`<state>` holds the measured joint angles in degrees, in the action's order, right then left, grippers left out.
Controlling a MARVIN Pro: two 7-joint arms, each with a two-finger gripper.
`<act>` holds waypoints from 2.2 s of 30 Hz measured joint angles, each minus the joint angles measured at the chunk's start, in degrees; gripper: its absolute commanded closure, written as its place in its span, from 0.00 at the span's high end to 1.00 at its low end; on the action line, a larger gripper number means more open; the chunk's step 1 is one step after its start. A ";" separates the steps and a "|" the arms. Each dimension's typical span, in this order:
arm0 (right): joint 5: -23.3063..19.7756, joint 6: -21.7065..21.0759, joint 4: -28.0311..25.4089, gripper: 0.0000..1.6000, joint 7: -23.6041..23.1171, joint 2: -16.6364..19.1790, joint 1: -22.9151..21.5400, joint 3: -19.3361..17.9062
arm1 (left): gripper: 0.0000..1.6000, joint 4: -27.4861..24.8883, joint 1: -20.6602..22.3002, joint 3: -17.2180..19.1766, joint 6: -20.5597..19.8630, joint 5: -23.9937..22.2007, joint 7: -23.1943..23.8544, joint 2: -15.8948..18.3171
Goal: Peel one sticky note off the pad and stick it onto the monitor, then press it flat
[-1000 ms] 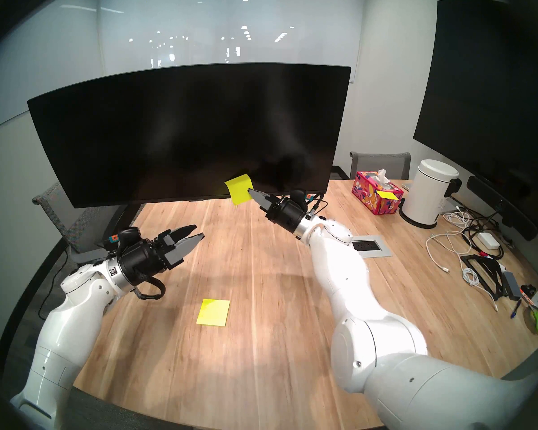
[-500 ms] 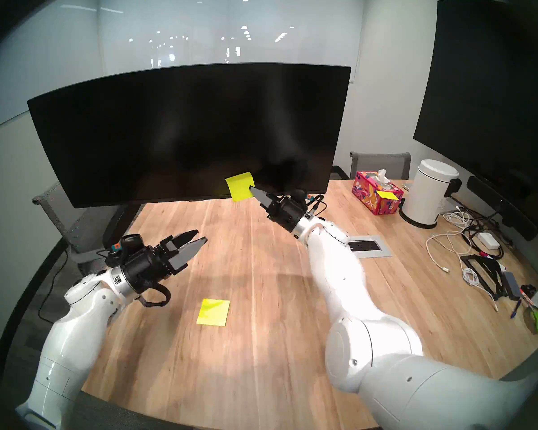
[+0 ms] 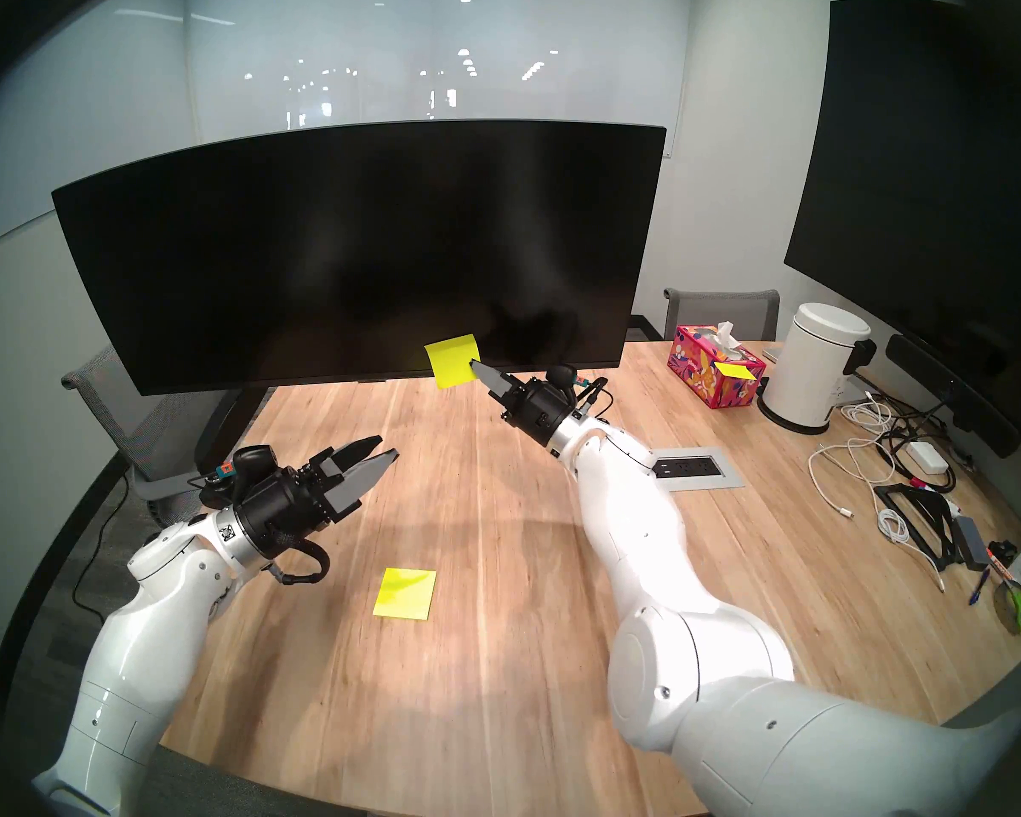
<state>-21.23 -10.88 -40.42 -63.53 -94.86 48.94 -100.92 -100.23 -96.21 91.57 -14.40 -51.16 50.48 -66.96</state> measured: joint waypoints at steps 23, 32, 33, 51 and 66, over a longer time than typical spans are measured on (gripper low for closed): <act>-1.54 1.89 3.76 0.00 -0.31 -1.62 -0.68 -3.25 | 1.00 -0.66 0.30 -0.71 1.64 0.45 -1.35 -1.61; -1.39 2.33 3.94 0.00 -0.51 -1.73 -0.97 -2.93 | 0.00 -0.67 0.71 -2.61 4.63 4.48 -0.12 -1.62; -1.38 2.38 3.97 0.00 -0.53 -1.74 -0.99 -2.91 | 0.00 -0.67 0.93 -2.89 4.88 5.04 -0.11 -1.62; -1.25 2.48 3.95 0.00 -0.39 -1.76 -1.00 -2.81 | 0.00 -1.23 4.01 -6.73 13.78 16.86 -5.07 -3.51; -1.10 2.42 3.85 0.00 -0.15 -1.76 -0.88 -2.81 | 0.00 -2.12 6.80 -9.72 12.66 24.80 -16.85 -6.39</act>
<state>-22.32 -8.46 -36.56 -63.68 -96.62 48.06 -103.73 -102.35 -89.42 81.86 -1.74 -26.37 33.63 -73.35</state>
